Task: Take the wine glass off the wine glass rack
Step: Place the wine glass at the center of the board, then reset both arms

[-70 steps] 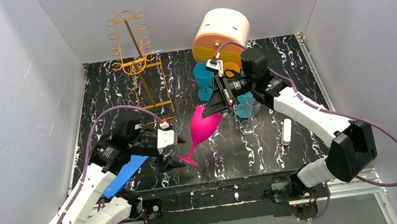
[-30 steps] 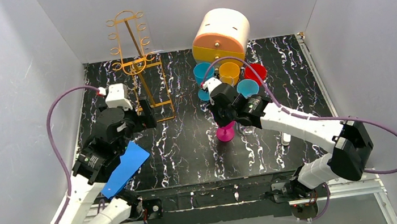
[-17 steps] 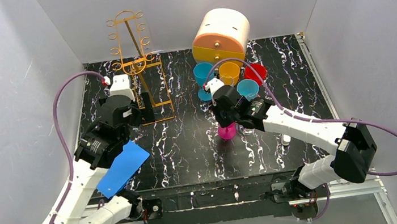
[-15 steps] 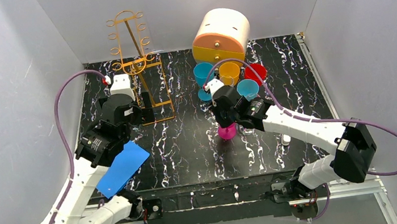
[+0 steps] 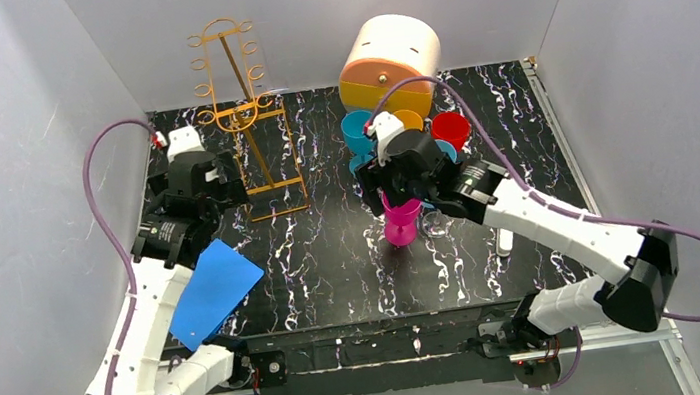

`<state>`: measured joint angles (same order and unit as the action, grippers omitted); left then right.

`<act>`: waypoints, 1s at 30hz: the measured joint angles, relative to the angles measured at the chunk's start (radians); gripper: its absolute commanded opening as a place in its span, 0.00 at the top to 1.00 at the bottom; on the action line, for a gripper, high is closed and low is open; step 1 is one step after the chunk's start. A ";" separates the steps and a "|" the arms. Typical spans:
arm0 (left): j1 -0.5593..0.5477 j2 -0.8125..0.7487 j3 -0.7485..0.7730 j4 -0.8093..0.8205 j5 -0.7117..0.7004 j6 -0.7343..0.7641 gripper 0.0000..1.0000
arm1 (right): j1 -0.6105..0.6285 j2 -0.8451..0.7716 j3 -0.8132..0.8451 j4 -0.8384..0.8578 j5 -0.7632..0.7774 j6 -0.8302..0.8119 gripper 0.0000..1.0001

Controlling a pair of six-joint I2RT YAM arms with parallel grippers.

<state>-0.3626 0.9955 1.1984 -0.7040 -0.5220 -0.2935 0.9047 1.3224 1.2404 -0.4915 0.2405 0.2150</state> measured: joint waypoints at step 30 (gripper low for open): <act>0.423 0.238 0.402 -0.125 0.184 -0.130 0.02 | -0.653 -0.016 0.275 -0.216 -0.163 0.125 0.01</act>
<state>0.0605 1.2335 1.6009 -0.8291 -0.3382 -0.4240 0.2520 1.3067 1.5150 -0.7078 0.0776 0.3401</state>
